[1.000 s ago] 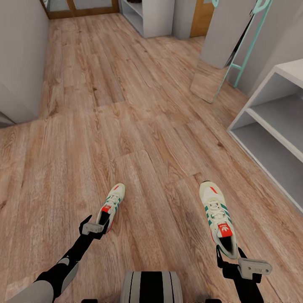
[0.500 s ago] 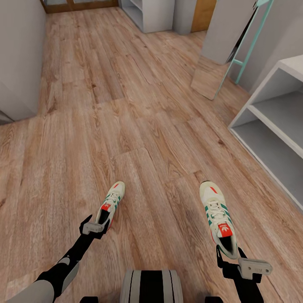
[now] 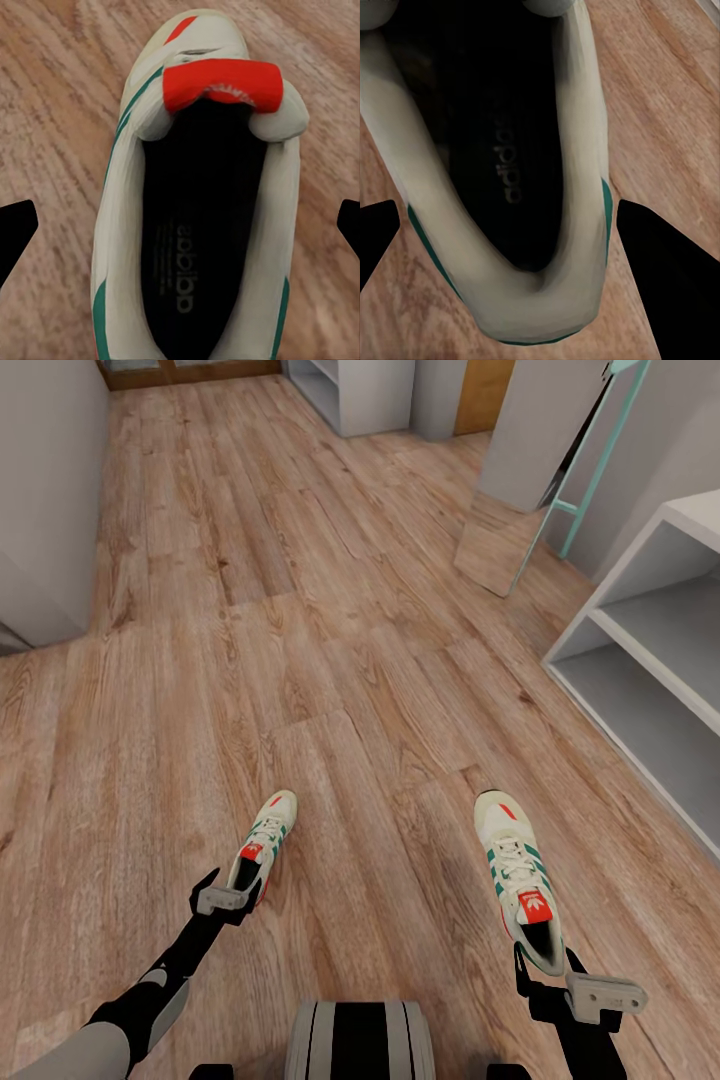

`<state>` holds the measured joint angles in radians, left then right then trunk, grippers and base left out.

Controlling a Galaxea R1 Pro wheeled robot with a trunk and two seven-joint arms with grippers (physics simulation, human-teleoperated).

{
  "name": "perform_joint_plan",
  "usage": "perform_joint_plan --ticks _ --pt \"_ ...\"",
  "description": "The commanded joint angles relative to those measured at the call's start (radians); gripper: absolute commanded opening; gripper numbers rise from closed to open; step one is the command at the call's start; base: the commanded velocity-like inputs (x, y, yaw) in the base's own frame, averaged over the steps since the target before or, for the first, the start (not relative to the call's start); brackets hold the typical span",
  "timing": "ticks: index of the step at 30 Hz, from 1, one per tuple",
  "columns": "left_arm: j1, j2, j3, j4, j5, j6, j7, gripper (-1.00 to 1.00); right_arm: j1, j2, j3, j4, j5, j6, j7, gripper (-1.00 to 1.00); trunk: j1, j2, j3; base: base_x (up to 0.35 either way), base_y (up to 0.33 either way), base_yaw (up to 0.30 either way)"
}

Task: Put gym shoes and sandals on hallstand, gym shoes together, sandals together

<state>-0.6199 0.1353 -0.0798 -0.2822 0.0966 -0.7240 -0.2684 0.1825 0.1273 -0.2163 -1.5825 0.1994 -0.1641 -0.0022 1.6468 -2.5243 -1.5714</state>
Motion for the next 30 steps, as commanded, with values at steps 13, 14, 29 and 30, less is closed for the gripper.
perform_joint_plan --ticks 13,14,29,30 --pt "-0.001 0.0 0.0 0.0 0.0 0.0 0.0 1.0 0.0 0.0 0.0 0.0 0.0 0.0 -0.001 -1.0 0.0 0.0 -0.008 0.0 0.0 0.0" --pt "-0.001 0.0 0.0 0.0 0.0 0.0 0.0 1.0 0.0 0.0 0.0 0.0 0.0 0.0 -0.001 -1.0 0.0 0.0 -0.009 0.0 0.0 0.0" --pt "-0.007 0.0 0.0 0.0 0.0 0.0 0.0 1.0 0.0 0.0 0.0 -0.001 0.0 0.0 -0.001 -1.0 0.0 0.0 -0.02 0.0 0.0 0.0" --pt "-0.007 0.0 0.0 0.0 0.0 0.0 0.0 1.0 0.0 0.0 0.0 -0.001 0.0 0.0 -0.001 -1.0 0.0 0.0 -0.02 0.0 0.0 0.0"
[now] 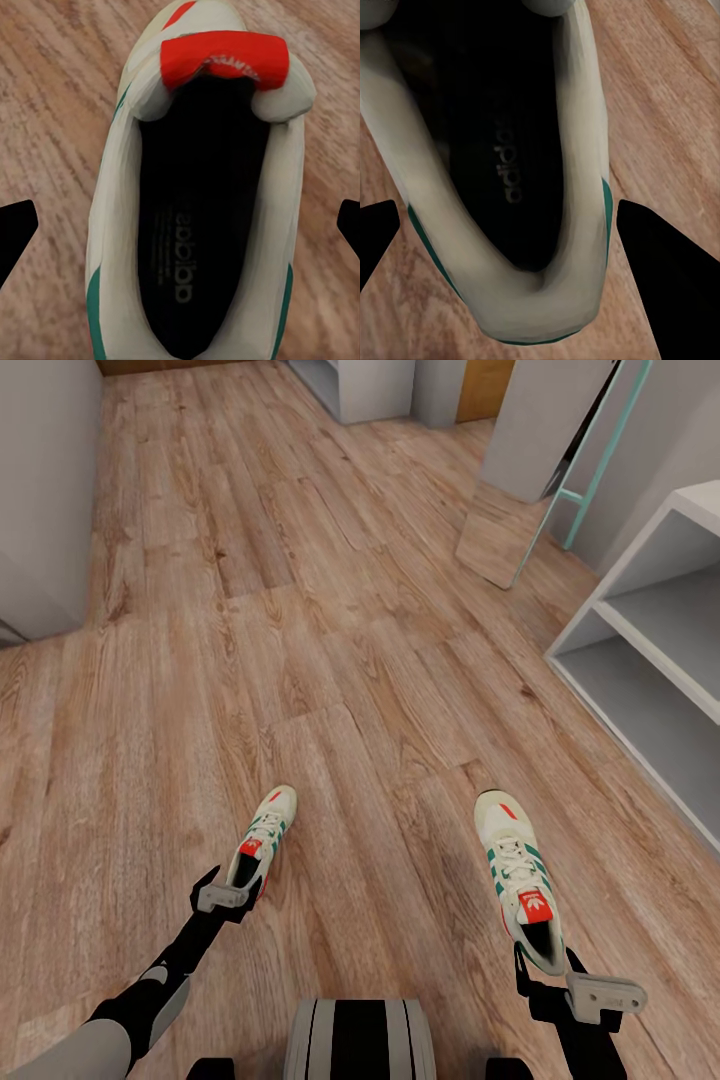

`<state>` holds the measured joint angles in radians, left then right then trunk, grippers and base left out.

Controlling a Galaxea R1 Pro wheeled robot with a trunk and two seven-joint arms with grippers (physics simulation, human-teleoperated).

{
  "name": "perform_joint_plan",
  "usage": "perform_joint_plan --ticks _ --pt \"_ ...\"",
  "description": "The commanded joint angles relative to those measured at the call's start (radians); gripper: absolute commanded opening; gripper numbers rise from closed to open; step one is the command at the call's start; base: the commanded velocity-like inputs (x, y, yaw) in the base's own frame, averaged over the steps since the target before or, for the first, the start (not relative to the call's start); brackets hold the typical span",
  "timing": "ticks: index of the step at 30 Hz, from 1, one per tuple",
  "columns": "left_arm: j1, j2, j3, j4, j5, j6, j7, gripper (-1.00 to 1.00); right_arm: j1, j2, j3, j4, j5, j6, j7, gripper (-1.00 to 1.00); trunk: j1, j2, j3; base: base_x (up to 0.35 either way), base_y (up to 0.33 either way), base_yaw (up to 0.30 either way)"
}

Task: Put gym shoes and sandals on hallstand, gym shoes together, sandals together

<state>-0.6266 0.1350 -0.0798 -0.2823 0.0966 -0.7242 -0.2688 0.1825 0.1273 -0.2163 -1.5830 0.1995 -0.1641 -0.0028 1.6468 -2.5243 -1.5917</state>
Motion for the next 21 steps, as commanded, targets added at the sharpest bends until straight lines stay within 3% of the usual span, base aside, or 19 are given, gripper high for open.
perform_joint_plan --ticks 1,21 --pt "0.0 0.0 0.0 0.0 0.0 0.0 0.0 1.0 0.0 0.0 0.0 0.0 0.0 0.0 0.0 -1.0 0.0 0.0 0.0 0.0 0.0 0.0" --pt "-0.001 0.0 0.0 0.0 0.0 0.0 0.0 1.0 0.0 0.0 0.0 0.0 0.0 0.0 0.0 -1.0 0.0 0.0 -0.007 0.0 0.0 0.0"
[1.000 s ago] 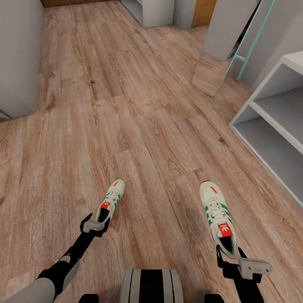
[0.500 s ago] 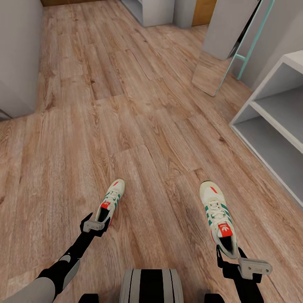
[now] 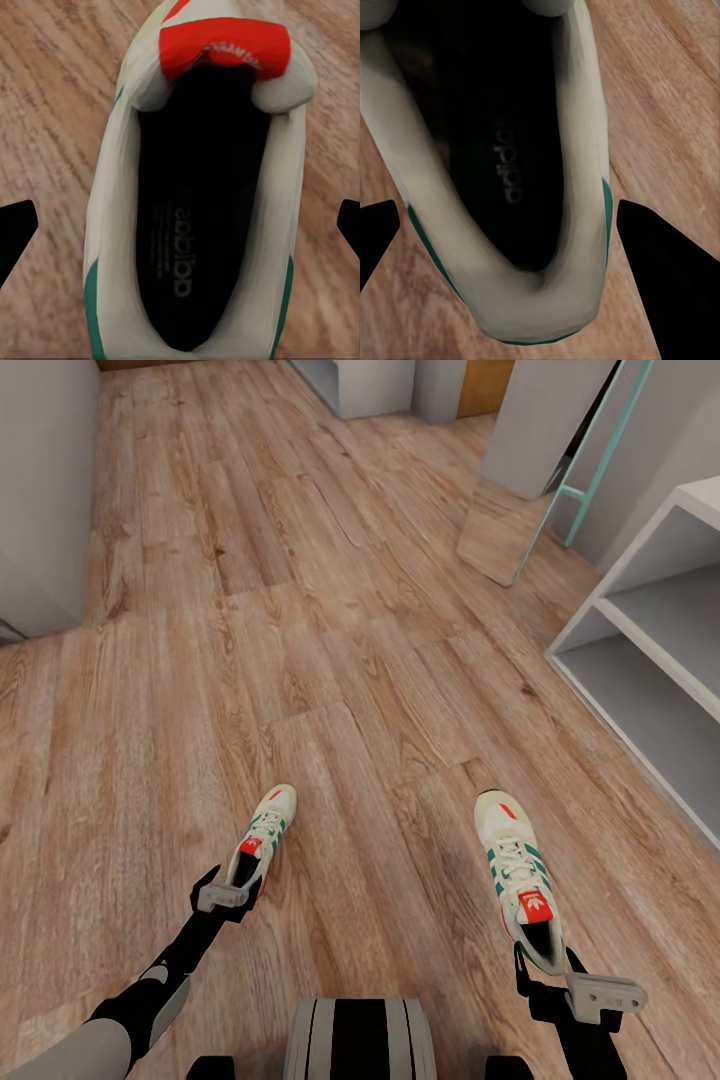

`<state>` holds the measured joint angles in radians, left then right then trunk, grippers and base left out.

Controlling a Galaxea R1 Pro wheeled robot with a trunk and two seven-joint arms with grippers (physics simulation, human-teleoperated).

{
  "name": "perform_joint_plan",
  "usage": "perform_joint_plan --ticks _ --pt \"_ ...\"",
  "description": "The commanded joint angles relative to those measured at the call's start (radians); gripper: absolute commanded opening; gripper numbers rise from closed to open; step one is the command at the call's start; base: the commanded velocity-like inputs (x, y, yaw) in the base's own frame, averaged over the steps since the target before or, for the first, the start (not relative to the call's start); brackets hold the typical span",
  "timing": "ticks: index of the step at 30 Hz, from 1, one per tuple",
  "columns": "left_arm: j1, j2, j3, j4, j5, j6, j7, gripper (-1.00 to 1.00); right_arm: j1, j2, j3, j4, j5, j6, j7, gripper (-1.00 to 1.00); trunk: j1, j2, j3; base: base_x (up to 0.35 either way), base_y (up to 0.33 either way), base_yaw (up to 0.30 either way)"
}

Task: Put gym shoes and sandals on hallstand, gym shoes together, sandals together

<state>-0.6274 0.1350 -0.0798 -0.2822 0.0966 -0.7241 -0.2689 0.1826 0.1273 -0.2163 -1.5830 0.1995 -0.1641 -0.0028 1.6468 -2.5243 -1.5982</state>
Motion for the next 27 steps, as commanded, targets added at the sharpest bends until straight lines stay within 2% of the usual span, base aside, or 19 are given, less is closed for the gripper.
perform_joint_plan --ticks 1,27 --pt "0.0 0.0 0.0 0.0 0.0 0.0 0.0 1.0 0.0 0.0 0.0 0.0 0.0 0.0 0.0 -1.0 0.0 0.0 -0.001 0.0 0.0 0.0" --pt "0.0 0.0 0.0 0.003 0.0 0.0 0.0 1.0 0.0 0.0 0.0 0.0 0.0 0.0 0.0 -1.0 0.0 0.0 -0.034 0.0 0.0 0.0"
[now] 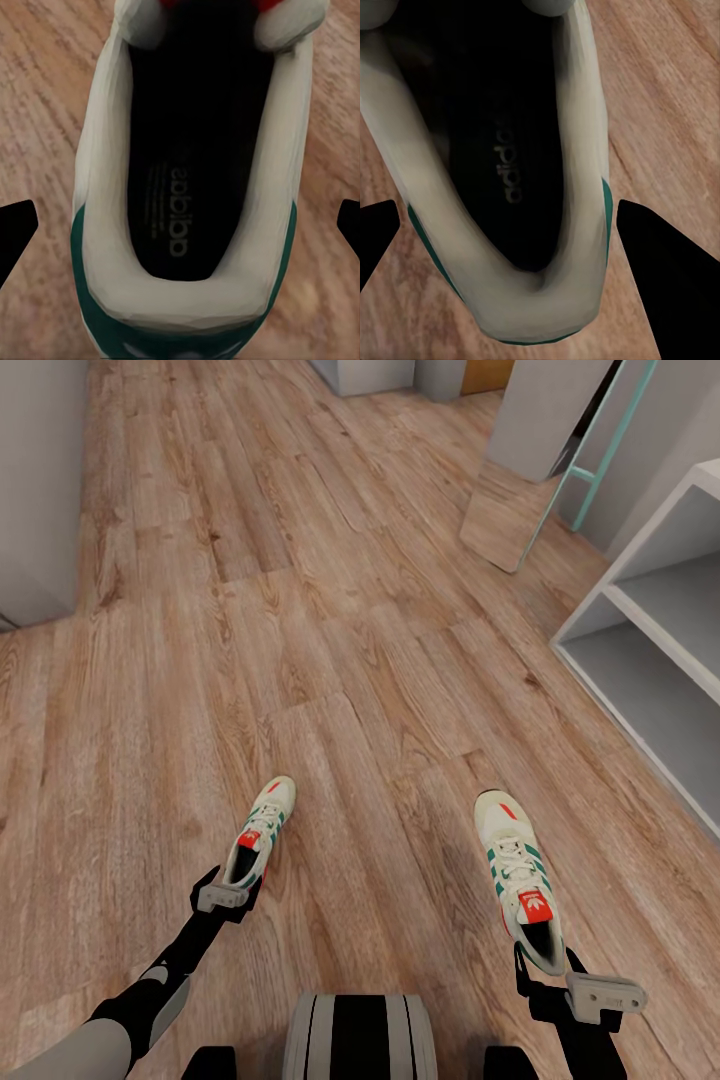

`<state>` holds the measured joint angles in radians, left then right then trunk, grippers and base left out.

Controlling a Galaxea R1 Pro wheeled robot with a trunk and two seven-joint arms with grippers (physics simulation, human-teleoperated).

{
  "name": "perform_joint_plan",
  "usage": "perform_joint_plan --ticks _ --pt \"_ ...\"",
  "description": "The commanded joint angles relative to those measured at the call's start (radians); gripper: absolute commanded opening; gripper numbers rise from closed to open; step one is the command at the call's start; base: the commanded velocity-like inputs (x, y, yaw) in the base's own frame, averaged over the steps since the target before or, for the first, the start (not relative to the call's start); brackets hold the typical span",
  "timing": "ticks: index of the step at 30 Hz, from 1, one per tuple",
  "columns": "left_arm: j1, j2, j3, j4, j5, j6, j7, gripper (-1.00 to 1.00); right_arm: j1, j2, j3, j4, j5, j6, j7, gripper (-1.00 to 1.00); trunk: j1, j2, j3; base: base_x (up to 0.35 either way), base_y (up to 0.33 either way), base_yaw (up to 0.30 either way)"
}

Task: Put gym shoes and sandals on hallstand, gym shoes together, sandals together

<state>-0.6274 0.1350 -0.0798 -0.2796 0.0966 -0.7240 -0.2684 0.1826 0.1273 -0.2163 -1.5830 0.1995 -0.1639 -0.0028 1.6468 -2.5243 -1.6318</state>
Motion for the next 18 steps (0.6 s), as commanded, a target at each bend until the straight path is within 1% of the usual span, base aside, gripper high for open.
perform_joint_plan --ticks 1,18 --pt "0.0 0.0 0.0 0.0 0.0 0.0 0.0 1.0 0.0 0.0 0.0 0.0 0.0 0.0 0.0 -1.0 0.0 0.0 0.0 0.0 0.0 0.0" --pt "0.0 0.001 0.0 0.0 0.0 0.0 0.0 1.0 0.0 0.0 0.0 0.0 0.0 0.0 0.0 -1.0 0.0 0.0 -0.001 0.0 0.0 0.0"
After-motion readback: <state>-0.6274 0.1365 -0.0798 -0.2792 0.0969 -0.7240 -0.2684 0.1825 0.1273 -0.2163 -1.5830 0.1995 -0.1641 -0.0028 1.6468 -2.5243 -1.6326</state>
